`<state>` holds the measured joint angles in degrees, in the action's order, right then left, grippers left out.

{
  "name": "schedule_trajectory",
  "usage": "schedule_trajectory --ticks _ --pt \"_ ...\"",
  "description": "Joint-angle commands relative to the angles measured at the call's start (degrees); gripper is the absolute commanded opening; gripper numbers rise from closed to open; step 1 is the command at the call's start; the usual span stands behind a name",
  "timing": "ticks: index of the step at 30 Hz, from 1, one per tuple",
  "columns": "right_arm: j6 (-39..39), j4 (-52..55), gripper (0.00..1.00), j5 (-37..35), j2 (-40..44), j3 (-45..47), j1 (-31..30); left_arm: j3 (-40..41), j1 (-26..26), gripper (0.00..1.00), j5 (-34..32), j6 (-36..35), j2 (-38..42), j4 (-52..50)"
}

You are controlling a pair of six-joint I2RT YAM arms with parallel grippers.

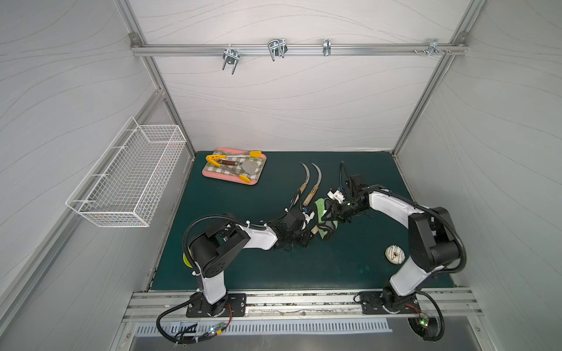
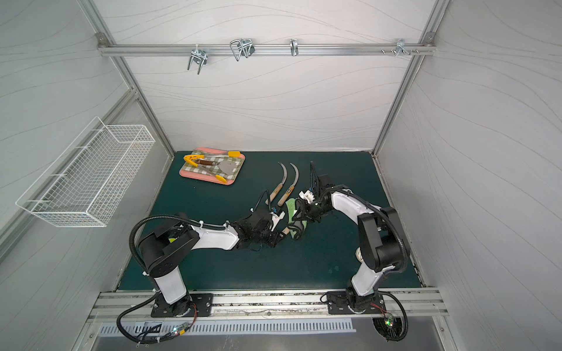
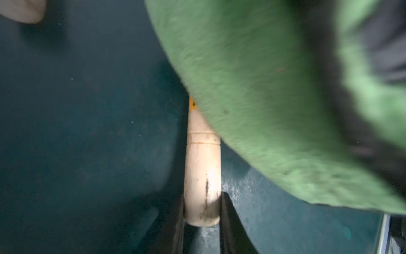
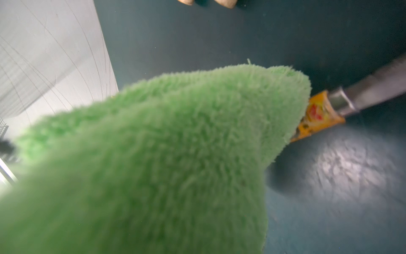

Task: Wipe small sickles with rags
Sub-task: Wipe the small sickle at the center of the board.

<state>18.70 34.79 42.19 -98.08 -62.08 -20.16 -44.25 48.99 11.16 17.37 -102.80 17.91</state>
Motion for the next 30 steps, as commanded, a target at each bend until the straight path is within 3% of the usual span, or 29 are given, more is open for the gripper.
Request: schedule_trajectory --ticks 1,6,14,20,30 --pt "-0.6 -1.8 0.16 1.9 -3.8 -2.9 -1.0 1.7 -0.1 0.00 -1.0 -1.1 -0.8 -0.9" --pt "-1.9 0.7 0.16 -2.8 -7.6 -5.2 -2.1 1.8 -0.1 0.00 -1.4 -1.2 -0.7 -0.3" --pt "-5.8 9.0 0.13 -31.9 -10.5 -7.3 -6.1 2.0 -0.1 0.00 -1.9 -1.2 -0.6 -0.6" --pt "-5.0 9.4 0.12 -45.0 -12.0 -7.4 -7.0 2.6 -0.1 0.00 -2.1 -1.3 -0.2 -0.8" --pt "-5.7 12.1 0.11 -57.6 -13.5 -12.7 -6.4 3.8 -0.1 0.00 -2.7 -1.4 1.0 -1.0"
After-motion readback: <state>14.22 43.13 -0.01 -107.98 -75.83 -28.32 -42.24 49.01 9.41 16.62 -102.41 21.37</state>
